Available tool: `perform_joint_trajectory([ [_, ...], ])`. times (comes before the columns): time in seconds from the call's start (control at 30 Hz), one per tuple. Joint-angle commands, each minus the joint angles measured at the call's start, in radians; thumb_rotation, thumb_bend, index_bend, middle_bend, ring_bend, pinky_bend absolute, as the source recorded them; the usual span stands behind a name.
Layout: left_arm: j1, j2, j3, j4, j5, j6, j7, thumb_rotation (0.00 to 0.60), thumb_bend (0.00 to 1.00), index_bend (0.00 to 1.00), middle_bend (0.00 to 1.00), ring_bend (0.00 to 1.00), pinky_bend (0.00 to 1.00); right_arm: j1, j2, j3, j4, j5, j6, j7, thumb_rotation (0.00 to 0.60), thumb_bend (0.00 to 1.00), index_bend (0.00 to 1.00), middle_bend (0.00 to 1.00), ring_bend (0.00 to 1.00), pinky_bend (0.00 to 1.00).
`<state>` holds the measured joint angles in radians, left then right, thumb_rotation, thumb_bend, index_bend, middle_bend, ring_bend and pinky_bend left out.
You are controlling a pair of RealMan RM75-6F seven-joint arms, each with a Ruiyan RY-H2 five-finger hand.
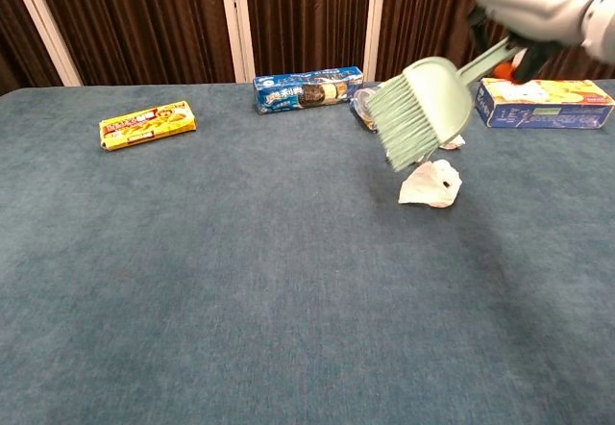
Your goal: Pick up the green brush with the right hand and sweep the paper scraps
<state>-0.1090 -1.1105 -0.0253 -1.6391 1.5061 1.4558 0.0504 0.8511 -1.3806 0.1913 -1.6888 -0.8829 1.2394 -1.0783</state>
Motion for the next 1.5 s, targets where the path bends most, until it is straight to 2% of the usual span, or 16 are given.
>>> perform_joint_trajectory([
  [0.03,0.000,0.001,0.000,0.001,-0.001,-0.001,-0.003,0.600,0.09,0.00,0.00,0.00,0.00,0.009,-0.053,-0.036,0.020,-0.013,-0.015,-0.014,0.600,0.58,0.89,0.95,1.00,0.95],
  [0.27,-0.001,0.003,-0.001,0.004,-0.006,-0.004,-0.010,0.600,0.09,0.00,0.00,0.00,0.00,0.005,-0.130,-0.088,0.101,-0.021,-0.036,-0.026,0.600,0.58,0.89,0.95,1.00,0.95],
  [0.47,0.001,0.004,-0.001,0.003,-0.005,-0.002,-0.010,0.600,0.09,0.00,0.00,0.00,0.00,-0.012,-0.147,-0.101,0.182,0.009,-0.035,-0.036,0.600,0.58,0.89,0.95,1.00,0.95],
  [0.67,0.004,0.006,0.000,0.001,-0.005,0.002,-0.012,0.600,0.09,0.00,0.00,0.00,0.00,-0.037,-0.093,-0.099,0.238,0.032,-0.012,-0.050,0.600,0.58,0.89,0.95,1.00,0.95],
  [0.9,0.006,0.004,0.001,0.001,0.003,0.009,-0.006,0.600,0.09,0.00,0.00,0.00,0.00,-0.080,0.027,-0.081,0.252,0.072,0.016,-0.038,0.600,0.58,0.89,0.95,1.00,0.95],
  [1.17,0.004,-0.001,0.002,0.001,0.007,0.009,0.008,0.600,0.09,0.00,0.00,0.00,0.00,-0.130,0.166,-0.087,0.155,-0.009,0.051,0.042,0.600,0.58,0.89,0.95,1.00,0.95],
  [1.33,0.005,-0.004,0.004,0.001,0.012,0.012,0.014,0.600,0.09,0.00,0.00,0.00,0.00,-0.176,0.231,-0.095,0.017,-0.095,0.084,0.143,0.600,0.58,0.89,0.95,1.00,0.95],
  [1.5,0.007,-0.008,0.005,0.002,0.016,0.018,0.019,0.600,0.09,0.00,0.00,0.00,0.00,-0.222,0.249,-0.122,-0.127,-0.162,0.101,0.215,0.600,0.58,0.89,0.95,1.00,0.95],
])
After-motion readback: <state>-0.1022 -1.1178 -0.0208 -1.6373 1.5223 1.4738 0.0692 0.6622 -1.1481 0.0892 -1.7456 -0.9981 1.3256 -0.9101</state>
